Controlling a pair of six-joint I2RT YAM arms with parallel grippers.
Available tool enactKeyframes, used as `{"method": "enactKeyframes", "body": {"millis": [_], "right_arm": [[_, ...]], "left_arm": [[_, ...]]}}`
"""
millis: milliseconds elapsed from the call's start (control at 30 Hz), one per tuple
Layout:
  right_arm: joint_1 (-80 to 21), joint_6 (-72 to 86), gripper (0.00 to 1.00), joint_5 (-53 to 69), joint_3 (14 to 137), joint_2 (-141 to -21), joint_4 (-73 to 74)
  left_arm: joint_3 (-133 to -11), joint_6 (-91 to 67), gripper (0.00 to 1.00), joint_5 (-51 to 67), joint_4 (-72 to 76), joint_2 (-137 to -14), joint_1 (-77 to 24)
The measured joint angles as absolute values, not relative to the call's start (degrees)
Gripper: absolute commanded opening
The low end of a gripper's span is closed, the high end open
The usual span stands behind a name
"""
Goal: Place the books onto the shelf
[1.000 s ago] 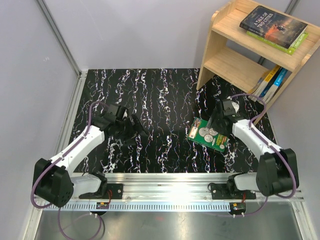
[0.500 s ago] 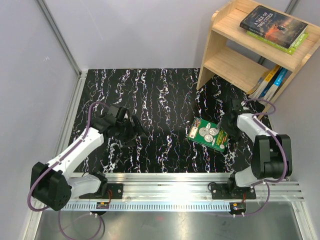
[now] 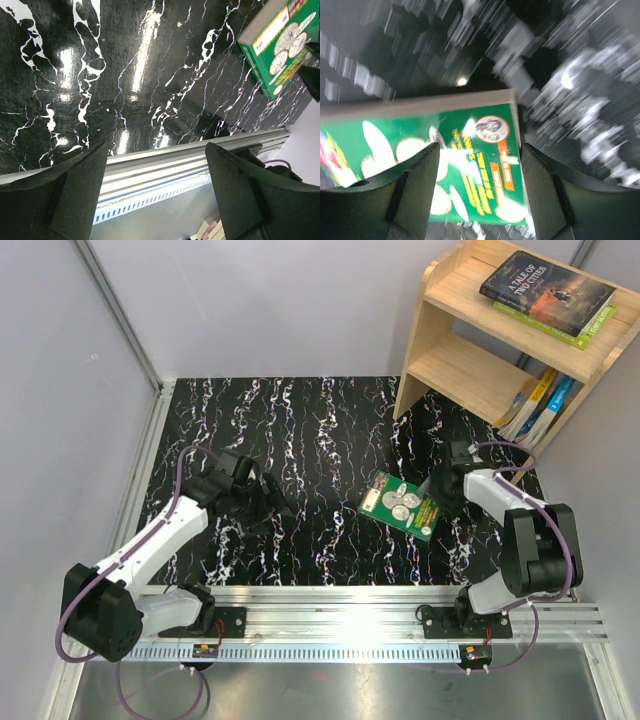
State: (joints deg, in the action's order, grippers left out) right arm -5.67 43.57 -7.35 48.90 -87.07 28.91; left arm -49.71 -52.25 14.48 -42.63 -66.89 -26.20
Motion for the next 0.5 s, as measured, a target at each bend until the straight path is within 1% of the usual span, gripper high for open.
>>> {"method": "enactKeyframes", "body": {"millis": [267, 433, 500], "right_arm": [[-23.44, 53.71, 0.7, -3.31, 44.93, -81.14, 30.41], [-34.0, 56.42, 0.69, -1.39, 46.74, -83.55, 30.13], [-36.29, 55.92, 0.7, 0.05, 48.8, -83.85, 29.95]], "left_arm": [[-48.38, -52.66, 0.81, 14.81, -40.6, -68.88, -26.2], [-48.38, -52.66, 0.81, 15.22, -39.18, -70.76, -26.2], [-48.38, -52.66, 0.81, 15.46, -38.57, -71.57, -26.2]]}}
